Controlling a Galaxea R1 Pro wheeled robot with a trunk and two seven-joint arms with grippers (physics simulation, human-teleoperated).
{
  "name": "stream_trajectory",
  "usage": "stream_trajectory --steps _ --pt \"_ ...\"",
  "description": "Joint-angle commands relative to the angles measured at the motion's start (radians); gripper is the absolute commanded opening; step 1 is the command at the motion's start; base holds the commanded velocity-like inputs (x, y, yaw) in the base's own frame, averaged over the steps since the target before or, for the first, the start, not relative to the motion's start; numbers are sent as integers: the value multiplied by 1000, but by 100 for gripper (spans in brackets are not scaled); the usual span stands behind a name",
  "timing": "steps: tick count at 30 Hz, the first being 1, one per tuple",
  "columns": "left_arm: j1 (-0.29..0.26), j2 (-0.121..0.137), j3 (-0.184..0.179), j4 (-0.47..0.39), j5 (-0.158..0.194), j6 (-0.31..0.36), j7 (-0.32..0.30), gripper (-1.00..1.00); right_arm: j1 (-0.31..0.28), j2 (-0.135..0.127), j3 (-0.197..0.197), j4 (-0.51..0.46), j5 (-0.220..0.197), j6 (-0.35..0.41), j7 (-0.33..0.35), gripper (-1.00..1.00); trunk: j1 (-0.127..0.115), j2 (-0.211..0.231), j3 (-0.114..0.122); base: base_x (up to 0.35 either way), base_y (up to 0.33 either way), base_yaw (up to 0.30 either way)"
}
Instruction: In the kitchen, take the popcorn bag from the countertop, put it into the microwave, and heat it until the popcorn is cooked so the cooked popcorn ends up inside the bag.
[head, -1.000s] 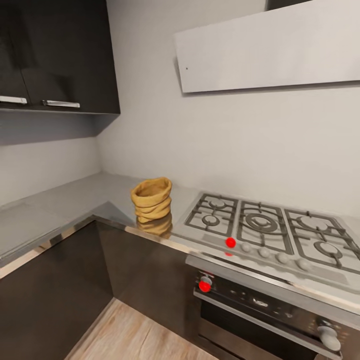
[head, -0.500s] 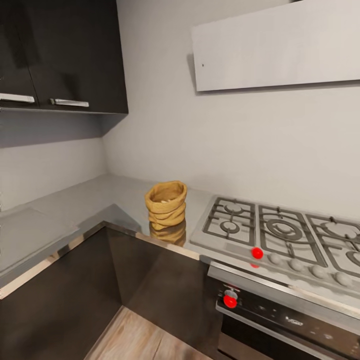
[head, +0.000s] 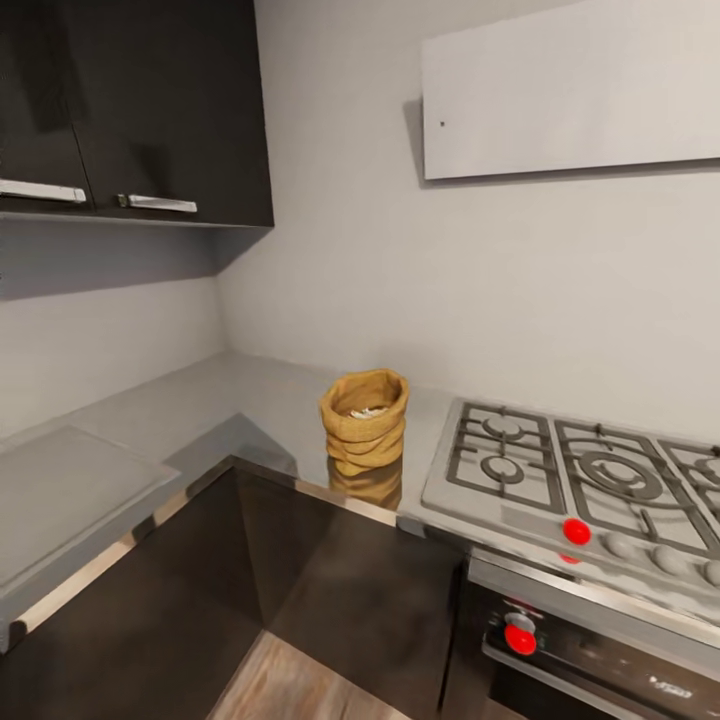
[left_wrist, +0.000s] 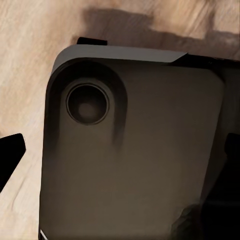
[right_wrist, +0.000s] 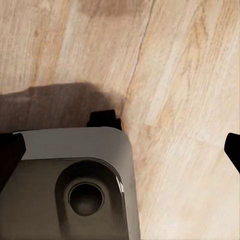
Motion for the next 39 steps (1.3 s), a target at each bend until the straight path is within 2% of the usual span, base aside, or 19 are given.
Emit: stream_trajectory --steps 1,14,39 --pt "0 0 1 -1 9 -1 -1 100 -1 -1 -8 3 7 -5 1 100 0 0 -1 157 230 0" --pt "0 -1 1 -2 9 -3 -1 100 -1 -1 -10 3 5 -17 -1 100 0 0 -1 109 137 -13" --pt "0 -2 1 -1 9 -3 -1 100 -1 -1 -10 3 5 -16 -1 100 0 0 -1 1 1 -234"
